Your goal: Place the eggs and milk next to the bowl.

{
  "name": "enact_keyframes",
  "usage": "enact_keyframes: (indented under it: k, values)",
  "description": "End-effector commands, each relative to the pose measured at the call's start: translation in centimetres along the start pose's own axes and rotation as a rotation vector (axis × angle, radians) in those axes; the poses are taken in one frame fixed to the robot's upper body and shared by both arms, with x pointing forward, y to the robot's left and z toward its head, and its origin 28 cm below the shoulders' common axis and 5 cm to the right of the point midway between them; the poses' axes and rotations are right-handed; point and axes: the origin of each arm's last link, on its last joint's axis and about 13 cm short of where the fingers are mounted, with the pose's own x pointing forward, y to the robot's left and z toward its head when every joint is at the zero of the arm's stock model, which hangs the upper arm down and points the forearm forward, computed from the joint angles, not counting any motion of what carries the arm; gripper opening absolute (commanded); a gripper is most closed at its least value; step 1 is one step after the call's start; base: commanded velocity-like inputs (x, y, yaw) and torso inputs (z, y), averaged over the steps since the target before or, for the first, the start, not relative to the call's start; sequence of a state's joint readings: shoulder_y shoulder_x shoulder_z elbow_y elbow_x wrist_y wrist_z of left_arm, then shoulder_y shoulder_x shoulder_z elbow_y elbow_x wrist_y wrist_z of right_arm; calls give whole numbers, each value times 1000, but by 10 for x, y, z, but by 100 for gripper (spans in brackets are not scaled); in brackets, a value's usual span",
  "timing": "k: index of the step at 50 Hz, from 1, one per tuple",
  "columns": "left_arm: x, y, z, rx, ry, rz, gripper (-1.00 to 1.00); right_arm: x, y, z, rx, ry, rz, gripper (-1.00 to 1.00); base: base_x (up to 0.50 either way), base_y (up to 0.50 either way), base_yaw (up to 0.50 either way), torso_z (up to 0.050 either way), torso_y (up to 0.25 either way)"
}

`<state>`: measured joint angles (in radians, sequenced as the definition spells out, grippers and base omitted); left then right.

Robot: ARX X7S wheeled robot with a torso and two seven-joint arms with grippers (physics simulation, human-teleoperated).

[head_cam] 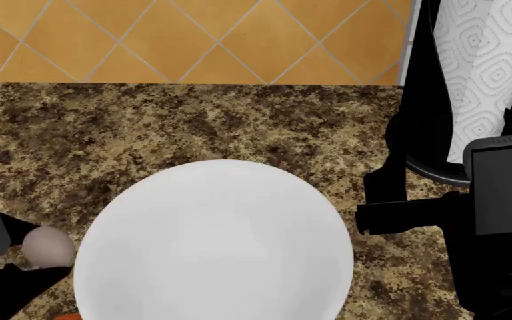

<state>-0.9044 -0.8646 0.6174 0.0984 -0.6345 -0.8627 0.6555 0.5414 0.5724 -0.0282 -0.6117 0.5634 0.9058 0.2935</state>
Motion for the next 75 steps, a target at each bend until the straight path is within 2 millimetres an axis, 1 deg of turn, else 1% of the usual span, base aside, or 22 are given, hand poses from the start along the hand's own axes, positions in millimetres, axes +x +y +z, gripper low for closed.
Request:
enact_keyframes:
  k: [1, 22, 27, 30, 31, 39, 52, 62, 69, 75]
  values:
    - [2, -1, -3, -15, 3, 3, -100, 0, 0, 0, 0, 1, 1, 100, 0, 0, 0, 0, 0]
    - [6, 0, -10, -25, 20, -5, -100, 1, 1, -1, -1, 4, 1, 100, 0, 0, 0, 0, 0]
    - [10, 9, -16, -25, 21, -3, -100, 1, 1, -1, -1, 3, 1, 100, 0, 0, 0, 0, 0]
    - [9, 7, -14, -25, 20, 3, -100, 0, 1, -1, 0, 4, 2, 100, 0, 0, 0, 0, 0]
    - [8, 5, -13, -30, 22, 9, 100, 0, 1, -2, 1, 4, 2, 100, 0, 0, 0, 0, 0]
    - [5, 0, -10, -25, 26, 21, 100, 0, 1, -1, 0, 3, 7, 100, 0, 0, 0, 0, 0]
    - [4, 0, -9, -21, 31, 24, 100, -1, 1, -1, 1, 3, 9, 100, 0, 0, 0, 0, 0]
    - [-3, 0, -10, -24, 33, 42, 100, 1, 2, -1, 4, 0, 14, 100, 0, 0, 0, 0, 0]
    - [-9, 2, -4, -27, 3, 64, 100, 1, 2, -1, 5, 0, 15, 100, 0, 0, 0, 0, 0]
    - [-12, 1, -5, -27, 3, 74, 100, 0, 2, -1, 7, -1, 14, 100, 0, 0, 0, 0, 0]
